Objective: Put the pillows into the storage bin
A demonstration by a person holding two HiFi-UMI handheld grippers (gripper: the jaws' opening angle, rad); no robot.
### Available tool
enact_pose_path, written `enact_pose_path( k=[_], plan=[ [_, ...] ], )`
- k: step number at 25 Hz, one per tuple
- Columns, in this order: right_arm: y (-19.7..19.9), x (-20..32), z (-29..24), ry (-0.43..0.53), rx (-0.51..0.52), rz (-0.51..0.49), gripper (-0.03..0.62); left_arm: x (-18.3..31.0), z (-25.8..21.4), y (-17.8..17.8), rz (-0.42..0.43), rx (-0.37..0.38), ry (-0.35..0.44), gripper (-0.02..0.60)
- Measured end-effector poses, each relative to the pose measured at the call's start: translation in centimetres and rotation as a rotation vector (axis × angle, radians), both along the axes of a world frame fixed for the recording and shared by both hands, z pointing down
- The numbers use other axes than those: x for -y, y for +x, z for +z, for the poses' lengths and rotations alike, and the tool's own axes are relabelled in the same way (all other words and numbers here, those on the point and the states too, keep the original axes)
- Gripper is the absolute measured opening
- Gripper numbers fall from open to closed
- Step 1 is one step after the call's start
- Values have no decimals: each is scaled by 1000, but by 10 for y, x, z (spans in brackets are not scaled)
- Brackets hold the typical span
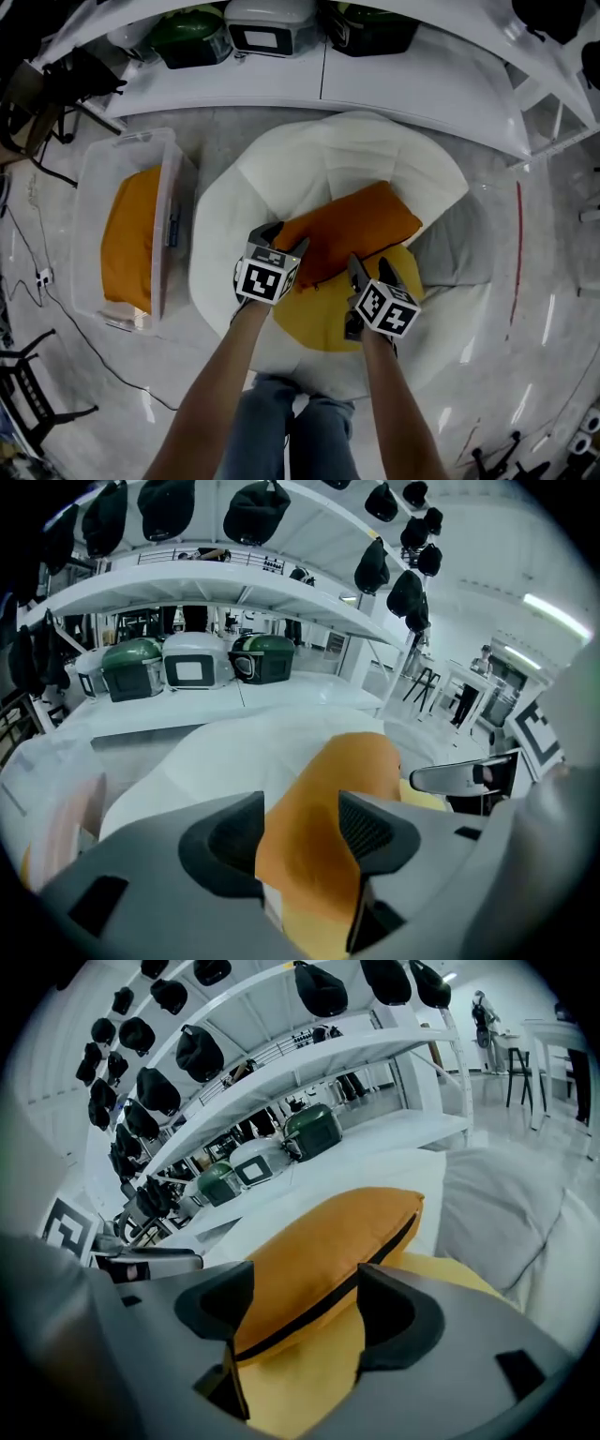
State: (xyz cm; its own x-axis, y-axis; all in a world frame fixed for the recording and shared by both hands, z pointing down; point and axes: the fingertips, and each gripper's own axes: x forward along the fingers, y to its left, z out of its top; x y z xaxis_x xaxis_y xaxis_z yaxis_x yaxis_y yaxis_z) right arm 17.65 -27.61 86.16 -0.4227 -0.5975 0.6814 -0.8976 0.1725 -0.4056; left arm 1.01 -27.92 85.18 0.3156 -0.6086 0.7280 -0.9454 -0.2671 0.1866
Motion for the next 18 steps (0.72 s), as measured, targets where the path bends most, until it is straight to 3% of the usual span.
enact_pose_path(
  k=[5,10,12,15,18],
  plan=[
    [-4,0,40,-49,46,14,360,0,45,21,98,-43,-80,256],
    [-15,9,48,-50,83,-1,334,-1,58,31,110,-126,-80,198],
    [-17,10,48,-45,77,-17,290,-2,59,34,124,-124,-62,161],
    [-19,7,44,-27,68,-13,168,-2,56,39,155,-85,-35,107],
    [-22,3,36,9,58,-25,96,-4,44,37,130,-108,-5,58]
  ],
)
